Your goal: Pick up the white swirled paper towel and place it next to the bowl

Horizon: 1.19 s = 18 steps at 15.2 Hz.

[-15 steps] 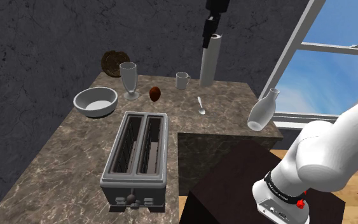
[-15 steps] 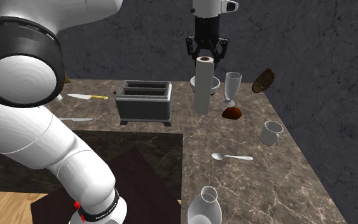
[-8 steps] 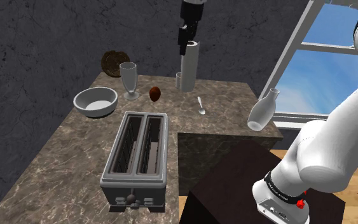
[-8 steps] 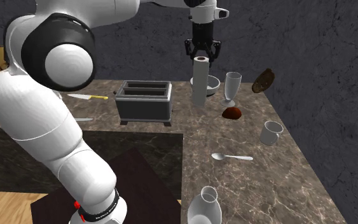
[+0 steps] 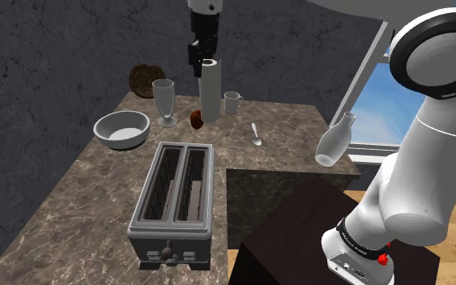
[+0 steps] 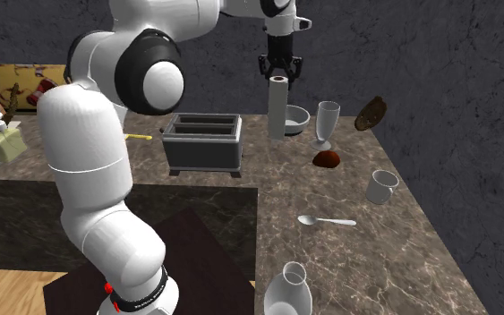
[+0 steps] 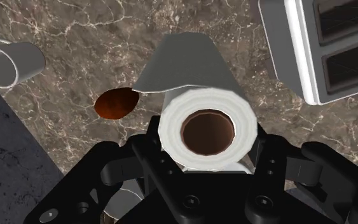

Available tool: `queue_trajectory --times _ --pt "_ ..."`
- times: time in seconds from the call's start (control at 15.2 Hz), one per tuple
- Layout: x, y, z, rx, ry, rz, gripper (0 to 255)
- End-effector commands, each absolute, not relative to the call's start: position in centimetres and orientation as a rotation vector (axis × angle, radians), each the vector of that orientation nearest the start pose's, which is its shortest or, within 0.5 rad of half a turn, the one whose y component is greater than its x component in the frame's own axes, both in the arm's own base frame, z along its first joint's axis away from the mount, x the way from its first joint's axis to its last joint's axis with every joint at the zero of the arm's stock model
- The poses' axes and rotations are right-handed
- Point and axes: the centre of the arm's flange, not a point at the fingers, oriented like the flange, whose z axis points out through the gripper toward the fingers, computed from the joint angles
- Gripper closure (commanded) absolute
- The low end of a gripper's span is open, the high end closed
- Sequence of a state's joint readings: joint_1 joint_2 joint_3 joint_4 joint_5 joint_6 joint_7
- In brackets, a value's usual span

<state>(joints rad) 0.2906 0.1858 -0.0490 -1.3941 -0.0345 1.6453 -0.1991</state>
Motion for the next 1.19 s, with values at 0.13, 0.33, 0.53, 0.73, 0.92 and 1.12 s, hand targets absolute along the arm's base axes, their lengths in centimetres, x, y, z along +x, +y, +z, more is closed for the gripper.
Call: queue_trajectory --times 0.13,0.33,0.53,0.73,0.92,1.12 --pt "63.2 18.7 58.7 -3.104 -0.699 -0.107 255" --pt "65.5 21.6 57.5 -3.104 -0.699 -0.107 255" --pt "67.8 24.6 56.3 -3.104 -0.699 -0.107 255" --pt "68.6 25.5 54.9 -3.104 -0.699 -0.107 255" --pt "68.6 25.5 53.3 -3.104 -0.699 -0.107 255" --pt "68.6 25.5 51.7 -3.104 -0.699 -0.107 255"
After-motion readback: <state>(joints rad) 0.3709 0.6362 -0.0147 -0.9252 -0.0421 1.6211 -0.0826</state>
